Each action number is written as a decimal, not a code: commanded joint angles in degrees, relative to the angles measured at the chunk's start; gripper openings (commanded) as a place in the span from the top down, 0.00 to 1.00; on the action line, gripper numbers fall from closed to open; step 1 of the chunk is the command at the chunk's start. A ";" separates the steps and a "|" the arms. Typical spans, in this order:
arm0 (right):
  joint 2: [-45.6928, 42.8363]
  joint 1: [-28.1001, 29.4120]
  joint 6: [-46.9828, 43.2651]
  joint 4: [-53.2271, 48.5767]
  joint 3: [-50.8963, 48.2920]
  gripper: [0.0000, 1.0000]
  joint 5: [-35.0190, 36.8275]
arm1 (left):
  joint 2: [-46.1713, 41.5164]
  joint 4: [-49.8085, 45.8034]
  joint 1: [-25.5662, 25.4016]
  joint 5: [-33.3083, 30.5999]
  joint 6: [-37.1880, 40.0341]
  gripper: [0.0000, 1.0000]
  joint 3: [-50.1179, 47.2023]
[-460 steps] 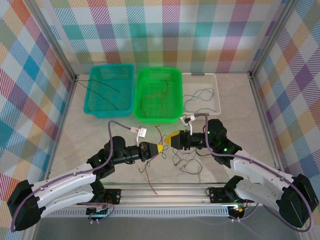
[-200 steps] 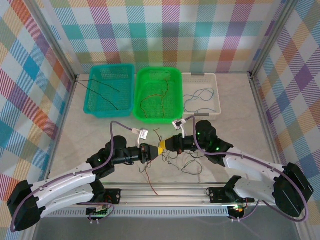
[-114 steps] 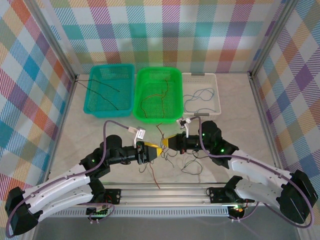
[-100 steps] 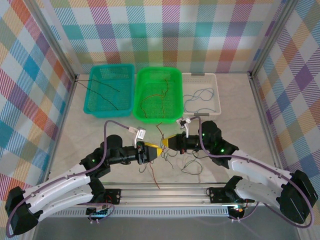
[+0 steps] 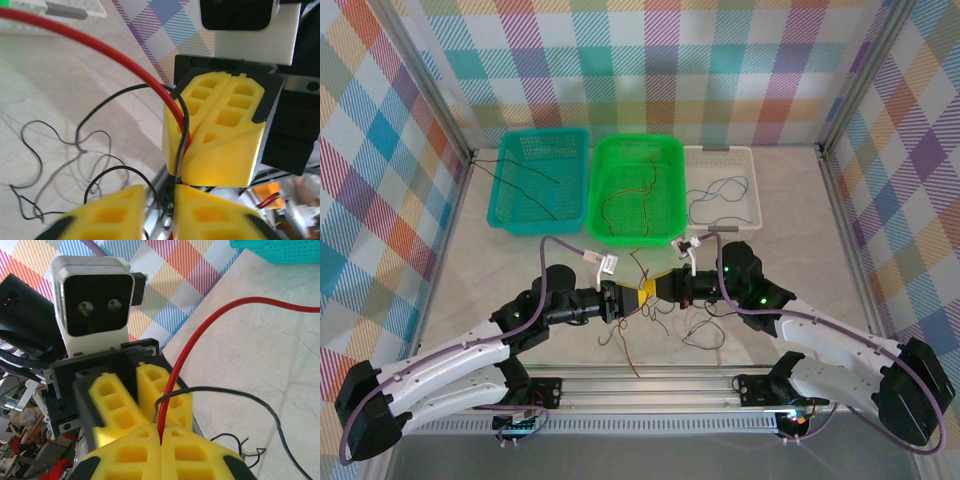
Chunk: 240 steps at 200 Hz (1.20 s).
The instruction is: Untangle the cables
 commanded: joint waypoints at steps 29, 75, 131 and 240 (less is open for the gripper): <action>-1.51 0.18 -1.47 -2.69 -0.66 1.00 2.71 | -2.22 -0.92 -0.26 -5.74 1.01 1.00 3.04; -8.73 -3.13 -3.05 -13.20 -2.95 1.00 10.22 | -13.48 -21.11 0.67 -17.55 5.60 1.00 9.51; -15.40 -17.00 0.89 -26.05 -5.90 1.00 13.59 | -19.56 -41.03 3.06 -31.08 12.37 1.00 22.50; -17.08 -31.59 7.43 -34.01 -9.66 1.00 18.75 | -2.32 -44.50 3.50 -46.27 33.17 1.00 55.84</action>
